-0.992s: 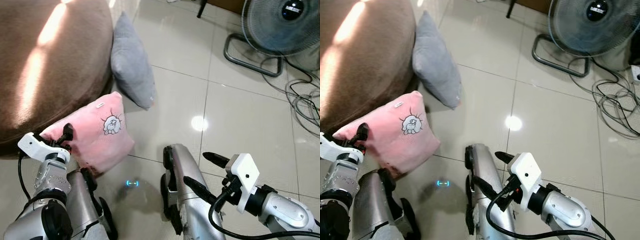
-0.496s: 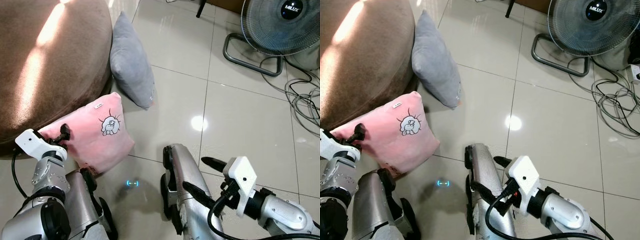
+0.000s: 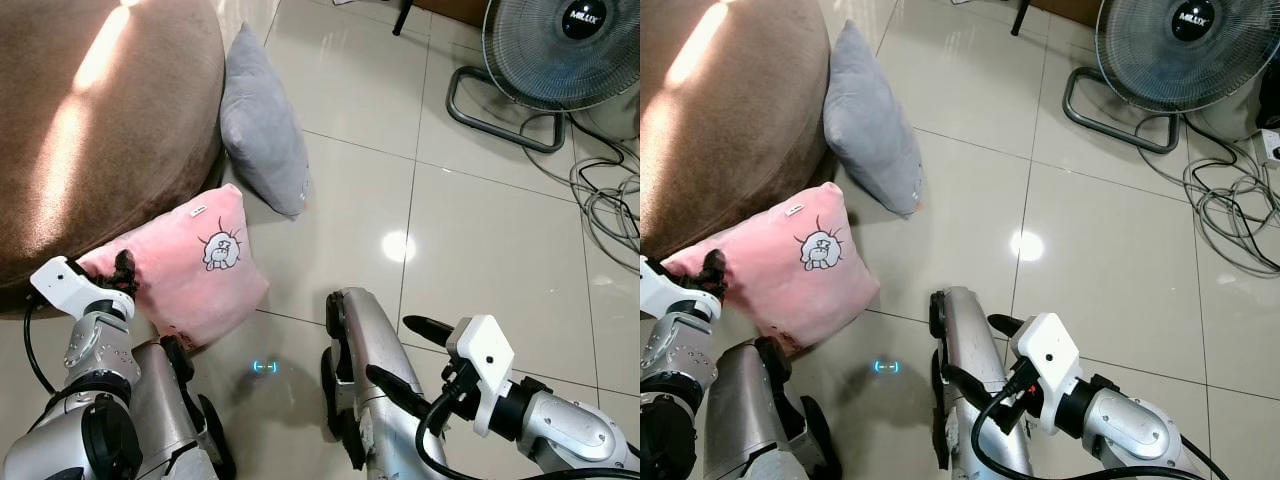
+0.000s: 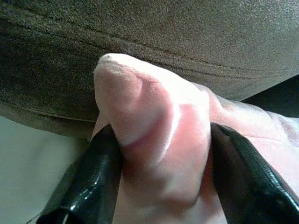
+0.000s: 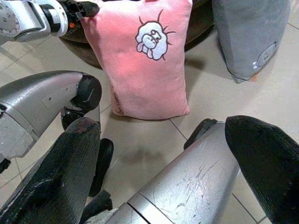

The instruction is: Move the pillow to the sofa from floor

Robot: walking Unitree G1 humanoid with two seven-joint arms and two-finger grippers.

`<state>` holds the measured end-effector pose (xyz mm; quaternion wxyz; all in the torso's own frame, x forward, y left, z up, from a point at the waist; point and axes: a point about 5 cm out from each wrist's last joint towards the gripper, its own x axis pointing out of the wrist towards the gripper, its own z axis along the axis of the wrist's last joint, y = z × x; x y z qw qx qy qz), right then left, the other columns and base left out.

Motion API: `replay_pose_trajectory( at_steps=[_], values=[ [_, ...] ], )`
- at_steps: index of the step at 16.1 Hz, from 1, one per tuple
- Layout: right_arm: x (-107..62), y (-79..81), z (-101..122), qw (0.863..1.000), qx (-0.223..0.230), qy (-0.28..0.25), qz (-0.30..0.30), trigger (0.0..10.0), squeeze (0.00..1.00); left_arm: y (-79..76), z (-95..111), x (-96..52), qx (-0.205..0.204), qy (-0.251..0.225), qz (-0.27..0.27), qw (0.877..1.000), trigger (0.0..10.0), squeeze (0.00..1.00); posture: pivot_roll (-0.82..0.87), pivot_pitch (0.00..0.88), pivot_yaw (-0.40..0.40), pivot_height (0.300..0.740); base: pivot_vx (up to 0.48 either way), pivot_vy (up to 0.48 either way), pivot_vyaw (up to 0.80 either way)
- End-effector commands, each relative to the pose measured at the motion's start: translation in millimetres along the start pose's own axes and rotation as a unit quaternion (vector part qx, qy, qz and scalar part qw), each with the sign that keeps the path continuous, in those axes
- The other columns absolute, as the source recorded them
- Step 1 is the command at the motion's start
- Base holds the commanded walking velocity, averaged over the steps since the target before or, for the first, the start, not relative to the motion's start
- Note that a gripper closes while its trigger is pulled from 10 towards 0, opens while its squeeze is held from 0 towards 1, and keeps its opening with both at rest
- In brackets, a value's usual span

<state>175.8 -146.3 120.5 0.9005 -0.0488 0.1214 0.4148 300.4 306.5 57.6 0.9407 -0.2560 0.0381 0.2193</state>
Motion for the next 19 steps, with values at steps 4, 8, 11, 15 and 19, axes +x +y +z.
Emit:
replay_pose_trajectory(
  at_steps=[4, 8, 11, 15, 19],
  values=[
    [-3.3, 2.6, -6, 1.0, 0.011, 0.017, 0.006, 10.0, 0.0, 7.2, -11, -5.3, 0.006, 0.021, 0.012, 1.0, 0.0, 0.0, -0.39, 0.401, -0.164, 0.541, 0.0, 0.0, 0.0],
    [-3.3, 2.6, -6, 1.0, 0.011, 0.017, 0.006, 10.0, 0.0, 7.2, -11, -5.3, 0.006, 0.021, 0.012, 1.0, 0.0, 0.0, -0.39, 0.401, -0.164, 0.541, 0.0, 0.0, 0.0],
    [1.8, 19.3, -27, 0.993, -0.063, 0.002, 0.105, 10.0, 0.0, 0.5, -12, -4.1, -0.006, 0.033, -0.028, 0.999, 0.0, 0.0, -0.35, 0.395, -0.145, 0.541, 0.0, 0.0, 0.0],
    [24.3, 36.6, -34, 0.991, -0.07, -0.002, 0.115, 10.0, 0.0, -1.4, -12, -3.5, -0.009, 0.036, -0.037, 0.999, 0.0, 0.0, -0.35, 0.384, -0.136, 0.541, 0.0, 0.0, 0.0],
    [50.3, 72.8, -51, 0.992, -0.074, -0.013, 0.104, 10.0, 0.0, -4.4, -10, -2.3, -0.016, 0.032, -0.05, 0.998, 0.0, 0.0, -0.32, 0.368, -0.123, 0.541, 0.0, 0.0, 0.0]
  ],
)
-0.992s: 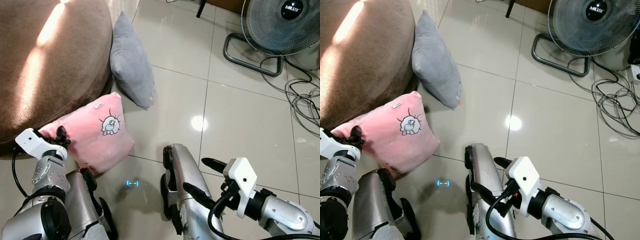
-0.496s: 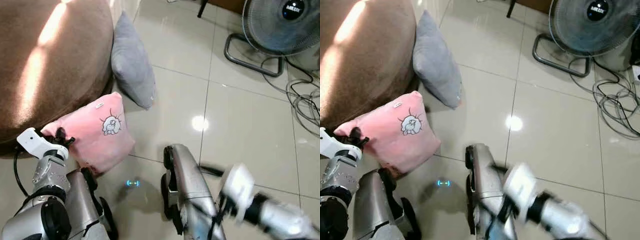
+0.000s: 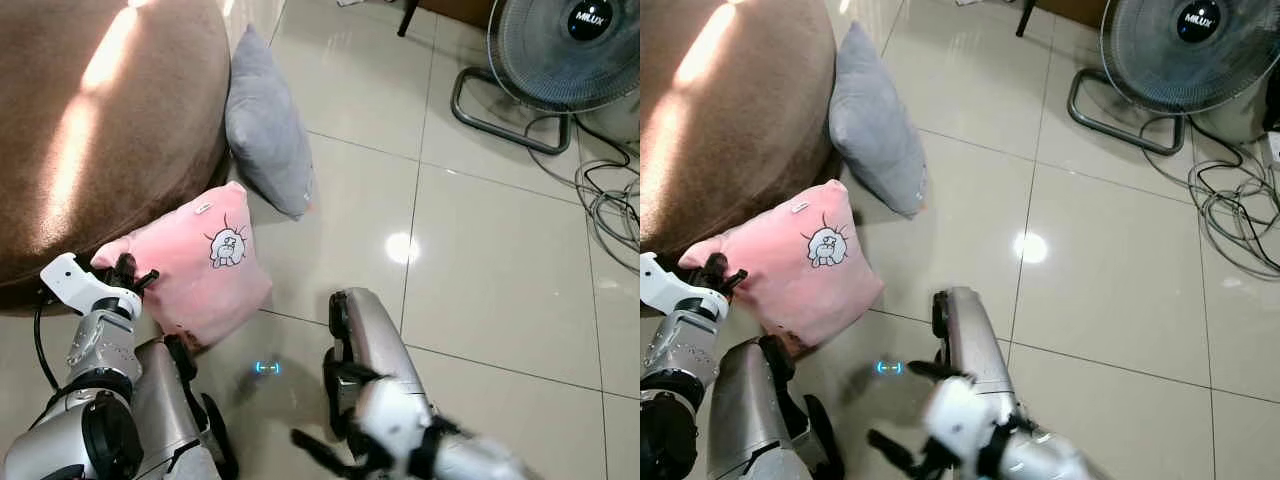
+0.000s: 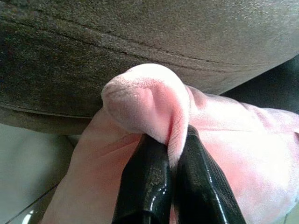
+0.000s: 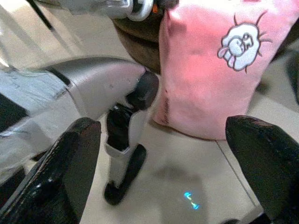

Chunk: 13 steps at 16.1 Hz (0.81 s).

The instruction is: Move the pillow to the sofa from floor

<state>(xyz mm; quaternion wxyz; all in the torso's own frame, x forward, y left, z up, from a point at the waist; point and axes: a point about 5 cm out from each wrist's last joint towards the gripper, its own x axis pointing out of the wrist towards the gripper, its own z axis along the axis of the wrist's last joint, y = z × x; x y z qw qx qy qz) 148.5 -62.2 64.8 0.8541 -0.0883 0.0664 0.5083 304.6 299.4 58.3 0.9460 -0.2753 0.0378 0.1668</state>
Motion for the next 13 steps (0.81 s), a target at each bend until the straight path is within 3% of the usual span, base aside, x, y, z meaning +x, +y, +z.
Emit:
replay_pose_trajectory(
  at_steps=[1, 2, 4, 5, 7, 8, 9, 10, 11, 13],
  values=[
    [8.8, 22.1, -8, 1.0, -0.002, 0.017, 0.005, 10.0, 0.0, 4.3, -6, -3.4, -0.002, 0.013, -0.002, 1.0, 0.0, 0.0, -0.31, 0.364, -0.118, 0.541, 0.0, 0.0, 0.0],
    [26.2, 43.4, -8, 1.0, -0.001, 0.018, -0.007, 10.0, 0.0, 4.4, -5, -3.5, -0.002, 0.013, -0.011, 1.0, 0.0, 0.0, -0.29, 0.354, -0.108, 0.541, 0.0, 0.0, 0.0],
    [38.8, 52.9, -15, 0.999, 0.0, 0.022, -0.036, 10.0, 0.0, -0.2, -5, -3.0, -0.011, 0.01, -0.035, 0.999, 0.0, 0.0, -0.24, 0.325, -0.084, 0.541, 0.0, 0.0, 0.0],
    [41.0, 54.2, -18, 0.998, 0.001, 0.025, -0.05, 10.0, 0.0, -2.1, -5, -2.9, -0.014, 0.007, -0.046, 0.999, 0.0, 0.0, -0.24, 0.325, -0.084, 0.541, 0.0, 0.0, 0.0],
    [48.6, 48.3, -37, 0.985, -0.017, 0.063, -0.16, 10.0, 0.0, -14.9, -7, -3.2, -0.015, -0.007, -0.096, 0.995, 0.0, 0.0, -0.17, 0.274, -0.057, 0.541, 0.0, 0.0, 0.0],
    [9.4, -9.3, -46, 0.974, -0.023, 0.081, -0.208, 10.0, 0.0, -17.9, -8, -3.7, -0.009, -0.008, -0.109, 0.994, 0.0, 0.0, -0.16, 0.266, -0.051, 0.541, 0.0, 0.0, 0.0],
    [-72.3, -113.6, -31, 0.945, -0.075, 0.098, -0.304, 10.0, 0.0, -25.7, -11, -5.0, 0.001, -0.011, -0.138, 0.99, 0.0, 0.0, -0.14, 0.257, -0.039, 0.541, 0.0, 0.0, 0.0],
    [-97.1, -143.9, -20, 0.932, -0.085, 0.093, -0.339, 10.0, 0.0, -30.6, -13, -5.4, 0.009, -0.008, -0.152, 0.988, 0.0, 0.0, -0.13, 0.25, -0.029, 0.541, 0.0, 0.0, 0.0],
    [-109.5, -165.3, -17, 0.917, -0.07, 0.079, -0.384, 10.0, 0.0, -45.1, -16, -7.0, 0.014, -0.01, -0.191, 0.981, 0.0, 0.0, -0.11, 0.221, -0.013, 0.541, 0.0, 0.0, 0.0],
    [-104.6, -169.8, -21, 0.912, -0.068, 0.067, -0.399, 10.0, 0.0, -57.2, -17, -9.5, 0.024, -0.018, -0.223, 0.974, 0.0, 0.0, -0.09, 0.196, -0.005, 0.541, 0.0, 0.0, 0.0]
  ],
)
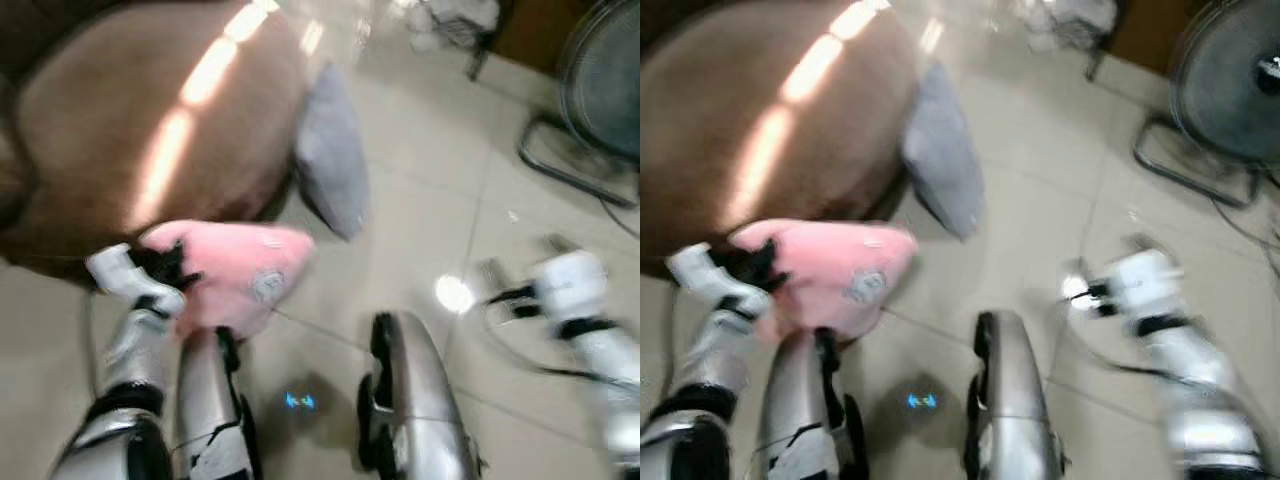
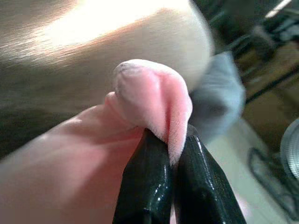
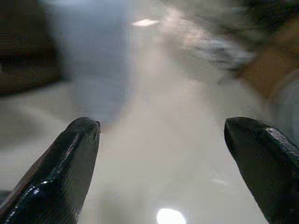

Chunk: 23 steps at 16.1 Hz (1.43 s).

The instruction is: Move the pillow to the sofa from floor

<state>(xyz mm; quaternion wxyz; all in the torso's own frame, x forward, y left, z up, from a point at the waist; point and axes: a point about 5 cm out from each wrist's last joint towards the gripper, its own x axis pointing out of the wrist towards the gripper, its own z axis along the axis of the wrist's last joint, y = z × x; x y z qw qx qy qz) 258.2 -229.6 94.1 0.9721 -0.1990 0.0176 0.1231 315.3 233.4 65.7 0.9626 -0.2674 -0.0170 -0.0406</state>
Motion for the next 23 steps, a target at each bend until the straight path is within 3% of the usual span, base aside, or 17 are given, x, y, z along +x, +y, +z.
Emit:
replay_pose_trajectory(
  at_steps=[1, 2, 4, 6, 8, 9, 11, 13, 14, 15, 16, 17, 18, 19, 20, 23],
  values=[
    [-2.1, 8.6, -16, 1.0, 0.011, 0.022, -0.007, 10.0, 0.0, -10.7, 16, 2.2, 0.025, -0.028, -0.043, 0.998, 0.0, 0.0, -0.07, 0.154, 0.015, 0.541, 0.0, 0.0, 0.0],
    [2.0, 12.5, -15, 1.0, 0.015, 0.018, -0.012, 10.0, 0.0, -19.4, 20, 4.0, 0.033, -0.033, -0.06, 0.997, 0.0, 0.0, -0.06, 0.141, 0.016, 0.541, 0.0, 0.0, 0.0],
    [16.7, 14.7, -11, 0.999, 0.042, 0.002, -0.031, 10.0, 0.0, -53.7, 41, 13.4, 0.033, -0.055, -0.094, 0.994, 0.0, 0.0, -0.03, 0.108, 0.026, 0.541, 0.0, 0.0, 0.0],
    [22.3, 15.2, -10, 0.998, 0.046, 0.0, -0.045, 10.0, 0.0, -68.4, 47, 17.5, 0.013, -0.056, -0.109, 0.992, 0.0, 0.0, -0.02, 0.09, 0.025, 0.541, 0.0, 0.0, 0.0],
    [25.1, 15.9, -3, 0.995, 0.063, -0.006, -0.072, 10.0, 0.0, -100.1, 45, 4.0, -0.019, -0.008, -0.206, 0.978, 0.0, 0.0, -0.02, 0.052, 0.03, 0.541, 0.0, 0.0, 0.0],
    [25.8, 15.2, 4, 0.994, 0.069, -0.019, -0.08, 10.0, 0.0, -110.9, 52, -4.8, -0.024, -0.011, -0.236, 0.971, 0.0, 0.0, -0.03, 0.038, 0.031, 0.541, 0.0, 0.0, 0.0],
    [26.3, 8.0, 21, 0.989, 0.099, -0.045, -0.101, 10.0, 0.0, -120.8, 78, -1.5, -0.04, -0.062, -0.219, 0.973, 0.0, 0.0, -0.03, 0.034, 0.042, 0.541, 0.0, 0.0, 0.0],
    [21.2, 0.2, 47, 0.983, 0.118, -0.066, -0.127, 10.0, 0.0, -143.8, 109, 1.7, -0.01, -0.11, -0.218, 0.97, 0.0, 0.0, -0.02, 0.023, 0.04, 0.541, 0.0, 0.0, 0.0],
    [20.9, 0.8, 49, 0.983, 0.12, -0.068, -0.124, 10.0, 0.0, -146.7, 112, 1.6, -0.007, -0.114, -0.218, 0.969, 0.0, 0.0, -0.02, 0.02, 0.043, 0.541, 0.0, 0.0, 0.0],
    [17.3, 6.9, 61, 0.977, 0.149, -0.086, -0.127, 10.0, 0.0, -155.1, 115, 2.1, 0.045, -0.118, -0.197, 0.972, 0.0, 0.0, -0.02, 0.011, 0.046, 0.556, 0.0, 0.0, 0.0],
    [16.7, 9.5, 65, 0.977, 0.151, -0.091, -0.123, 10.0, 0.0, -155.5, 114, 3.1, 0.068, -0.113, -0.183, 0.974, 0.0, 0.0, -0.02, 0.011, 0.046, 0.561, 0.0, 0.0, 0.0],
    [18.2, 16.4, 72, 0.976, 0.159, -0.092, -0.118, 10.0, 0.0, -152.0, 98, 5.8, 0.114, -0.085, -0.158, 0.977, 0.0, 0.0, -0.02, 0.003, 0.047, 0.571, 0.0, 0.0, 0.0],
    [20.9, 23.2, 77, 0.976, 0.166, -0.084, -0.112, 10.0, 0.0, -150.8, 86, 6.7, 0.127, -0.066, -0.136, 0.98, 9.1, 0.0, -0.03, 0.003, 0.046, 0.586, 0.0, 0.0, 0.0],
    [21.8, 26.5, 78, 0.977, 0.164, -0.083, -0.107, 10.0, 0.0, -153.6, 83, 6.0, 0.125, -0.059, -0.138, 0.981, 10.0, 0.0, -0.03, 0.004, 0.046, 0.591, 0.0, 0.0, 0.0],
    [24.2, 35.2, 85, 0.978, 0.166, -0.087, -0.09, 10.0, 0.0, -159.9, 76, 5.2, 0.133, -0.045, -0.131, 0.981, 10.0, 0.0, -0.02, 0.0, 0.033, 0.606, 0.0, 0.0, 0.0],
    [33.9, 36.1, 92, 0.977, 0.174, -0.083, -0.087, 10.0, 0.0, -156.7, 74, 9.8, 0.18, -0.041, -0.098, 0.978, 10.0, 0.0, 0.0, 0.0, 0.002, 0.631, 0.0, 0.0, 0.0]
  ],
)
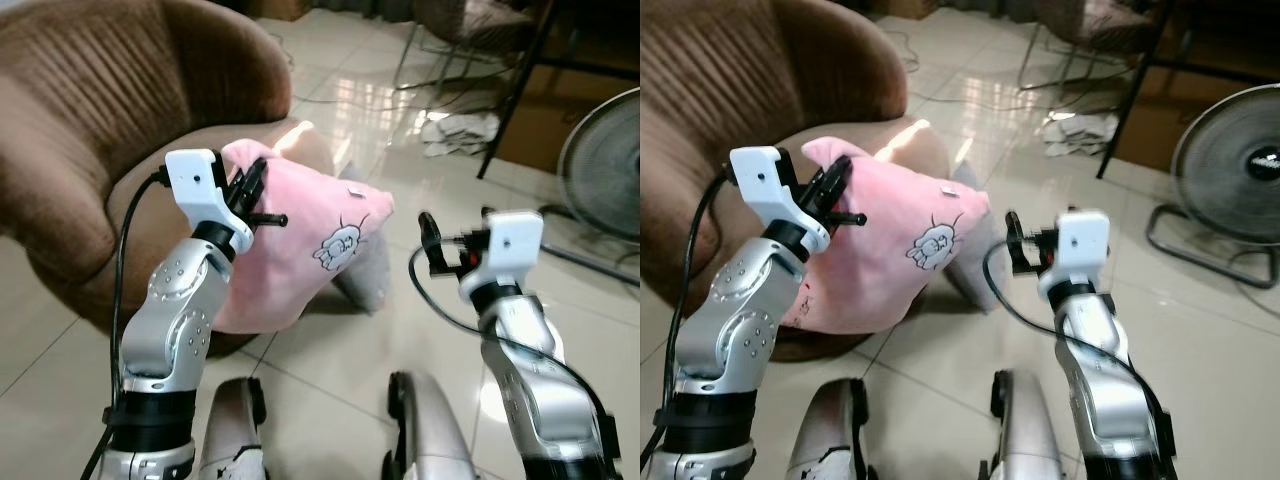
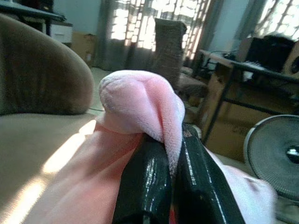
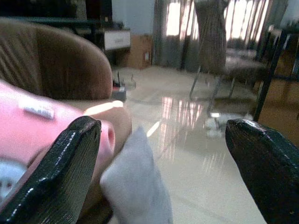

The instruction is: Move the pillow to the sofa from floor

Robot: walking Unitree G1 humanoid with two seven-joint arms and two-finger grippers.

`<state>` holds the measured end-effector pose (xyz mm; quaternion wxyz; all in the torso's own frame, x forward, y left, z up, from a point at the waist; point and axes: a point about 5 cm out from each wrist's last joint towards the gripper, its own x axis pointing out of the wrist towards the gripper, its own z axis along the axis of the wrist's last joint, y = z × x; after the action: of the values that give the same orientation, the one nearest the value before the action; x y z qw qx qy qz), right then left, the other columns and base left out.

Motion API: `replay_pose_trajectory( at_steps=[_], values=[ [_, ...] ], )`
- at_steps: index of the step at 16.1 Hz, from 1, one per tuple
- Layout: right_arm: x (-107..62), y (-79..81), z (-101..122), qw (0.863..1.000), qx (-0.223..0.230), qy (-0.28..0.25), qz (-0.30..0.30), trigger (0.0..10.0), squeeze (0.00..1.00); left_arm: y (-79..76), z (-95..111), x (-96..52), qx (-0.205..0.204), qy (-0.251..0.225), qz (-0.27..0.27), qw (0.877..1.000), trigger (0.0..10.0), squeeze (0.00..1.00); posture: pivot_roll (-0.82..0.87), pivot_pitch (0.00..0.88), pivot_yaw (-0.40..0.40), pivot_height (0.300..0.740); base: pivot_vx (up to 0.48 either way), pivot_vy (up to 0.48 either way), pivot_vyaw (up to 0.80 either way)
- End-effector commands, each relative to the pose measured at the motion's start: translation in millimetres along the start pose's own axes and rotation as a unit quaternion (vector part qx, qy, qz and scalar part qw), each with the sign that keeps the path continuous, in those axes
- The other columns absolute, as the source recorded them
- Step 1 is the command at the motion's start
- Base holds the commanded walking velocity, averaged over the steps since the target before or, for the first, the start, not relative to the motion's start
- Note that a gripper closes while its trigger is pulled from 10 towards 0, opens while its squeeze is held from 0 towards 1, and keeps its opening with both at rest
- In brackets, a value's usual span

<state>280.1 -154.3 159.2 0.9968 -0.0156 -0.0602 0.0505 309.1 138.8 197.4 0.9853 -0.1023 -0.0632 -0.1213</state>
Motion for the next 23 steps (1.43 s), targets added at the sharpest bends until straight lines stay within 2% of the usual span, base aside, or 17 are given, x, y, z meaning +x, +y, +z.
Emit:
replay_pose_trajectory(
  at_steps=[1, 3, 5, 7, 9, 13, 15, 17, 20, 22, 23],
  values=[
    [5.6, 3.4, 3, 1.0, -0.003, 0.001, 0.009, 10.0, 0.0, -2.1, 13, 4.6, 0.029, -0.031, 0.006, 0.999, 10.0, 0.0, 0.0, 0.0, -0.01, 0.641, 0.0, 0.0, 0.0],
    [10.6, 8.1, 4, 1.0, -0.006, 0.005, 0.02, 10.0, 0.0, -2.9, 15, 4.9, 0.064, -0.04, 0.014, 0.997, 10.0, 0.0, 0.0, 0.0, -0.026, 0.661, 0.0, 0.0, 0.0],
    [13.2, 10.6, 5, 1.0, -0.007, 0.005, 0.028, 10.0, 0.0, -8.5, 13, 4.3, 0.079, -0.043, -0.006, 0.996, 10.0, 0.0, 0.0, 0.0, -0.04, 0.681, 0.0, 0.0, 0.0],
    [15.5, 11.4, 4, 0.999, -0.004, 0.009, 0.032, 10.0, 0.0, -11.3, 8, 4.5, 0.096, -0.037, -0.002, 0.995, 10.0, 0.0, 0.01, 0.0, -0.047, 0.696, 0.0, 0.0, 0.0],
    [14.0, 11.6, -6, 0.999, 0.003, 0.024, 0.036, 10.0, 0.0, -6.7, -4, 4.6, 0.153, -0.004, 0.024, 0.988, 10.0, 0.0, 0.01, 0.0, -0.047, 0.721, 0.0, 0.0, 0.0],
    [7.6, 0.2, -19, 0.999, 0.005, 0.047, 0.017, 10.0, 0.0, 2.8, -10, 2.4, 0.162, -0.01, 0.029, 0.986, 10.0, 0.0, 0.0, 0.0, -0.031, 0.74, 0.0, 0.0, 0.0],
    [4.3, -0.4, -28, 0.998, -0.005, 0.067, 0.02, 10.0, 0.0, -1.0, -13, 5.5, 0.179, -0.007, 0.019, 0.984, 10.0, 0.0, -0.01, 0.0, -0.017, 0.74, 0.0, 0.0, 0.0],
    [0.9, -2.8, -34, 0.997, -0.009, 0.079, 0.016, 10.0, 0.0, -5.8, -17, 7.6, 0.18, -0.007, 0.005, 0.984, 10.0, 0.0, -0.01, 0.0, -0.006, 0.74, 0.0, 0.0, 0.0],
    [-1.5, -7.5, -39, 0.996, -0.011, 0.087, 0.007, 10.0, 0.0, -4.3, -24, 7.2, 0.176, 0.0, 0.003, 0.984, 10.0, 0.0, -0.02, 0.0, 0.003, 0.74, 0.0, 0.0, 0.0],
    [-4.7, -8.6, -47, 0.994, -0.024, 0.105, 0.001, 10.0, 0.0, 0.1, -32, 6.2, 0.176, 0.013, 0.009, 0.984, 10.0, 0.0, -0.03, 0.0, 0.003, 0.74, 0.0, 0.0, 0.0],
    [-10.7, -8.7, -63, 0.988, -0.044, 0.146, -0.002, 10.0, 0.0, 3.2, -40, 5.8, 0.178, 0.026, 0.011, 0.984, 10.0, 0.0, -0.03, 0.0, -0.001, 0.74, 0.285, 0.0, 0.0]
  ],
)
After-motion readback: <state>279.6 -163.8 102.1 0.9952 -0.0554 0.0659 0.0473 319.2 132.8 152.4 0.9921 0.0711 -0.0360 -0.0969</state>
